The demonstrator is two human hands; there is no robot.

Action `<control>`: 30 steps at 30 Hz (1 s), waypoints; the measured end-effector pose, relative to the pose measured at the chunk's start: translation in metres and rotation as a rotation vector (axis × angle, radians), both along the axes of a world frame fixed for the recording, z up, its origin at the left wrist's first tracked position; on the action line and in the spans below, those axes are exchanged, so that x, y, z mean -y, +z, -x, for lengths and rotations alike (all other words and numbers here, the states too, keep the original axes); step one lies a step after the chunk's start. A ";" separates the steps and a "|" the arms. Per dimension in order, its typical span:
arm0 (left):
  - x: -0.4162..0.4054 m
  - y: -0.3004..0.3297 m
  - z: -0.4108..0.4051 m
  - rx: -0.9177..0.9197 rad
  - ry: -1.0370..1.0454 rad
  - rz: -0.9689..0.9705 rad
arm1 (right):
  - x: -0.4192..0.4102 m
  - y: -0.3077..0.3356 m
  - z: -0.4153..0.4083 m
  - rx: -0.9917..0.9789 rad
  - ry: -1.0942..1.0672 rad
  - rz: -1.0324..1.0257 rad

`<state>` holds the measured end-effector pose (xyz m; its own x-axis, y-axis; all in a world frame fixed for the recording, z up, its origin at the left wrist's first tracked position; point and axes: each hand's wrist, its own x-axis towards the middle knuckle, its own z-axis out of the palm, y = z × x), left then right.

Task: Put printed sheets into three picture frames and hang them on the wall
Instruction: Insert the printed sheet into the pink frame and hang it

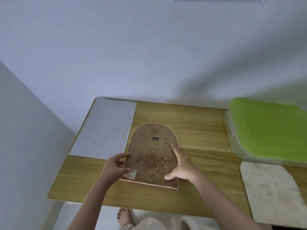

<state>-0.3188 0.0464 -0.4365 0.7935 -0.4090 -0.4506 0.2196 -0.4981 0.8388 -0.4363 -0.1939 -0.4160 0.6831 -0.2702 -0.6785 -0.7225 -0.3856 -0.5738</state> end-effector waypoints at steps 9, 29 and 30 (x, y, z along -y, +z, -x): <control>0.008 0.042 0.006 -0.024 -0.033 0.206 | 0.013 0.012 0.021 0.400 -0.385 -0.248; 0.068 0.130 0.065 0.403 0.113 0.450 | -0.011 0.130 -0.015 0.977 -0.183 -0.175; 0.071 0.131 0.069 0.441 0.110 0.437 | -0.010 0.132 -0.016 0.994 -0.197 -0.193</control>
<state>-0.3877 -0.0243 -0.3059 0.9142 -0.3872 0.1192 -0.1633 -0.0830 0.9831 -0.4204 -0.1841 -0.2836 0.9146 -0.3844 0.1251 0.0720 -0.1496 -0.9861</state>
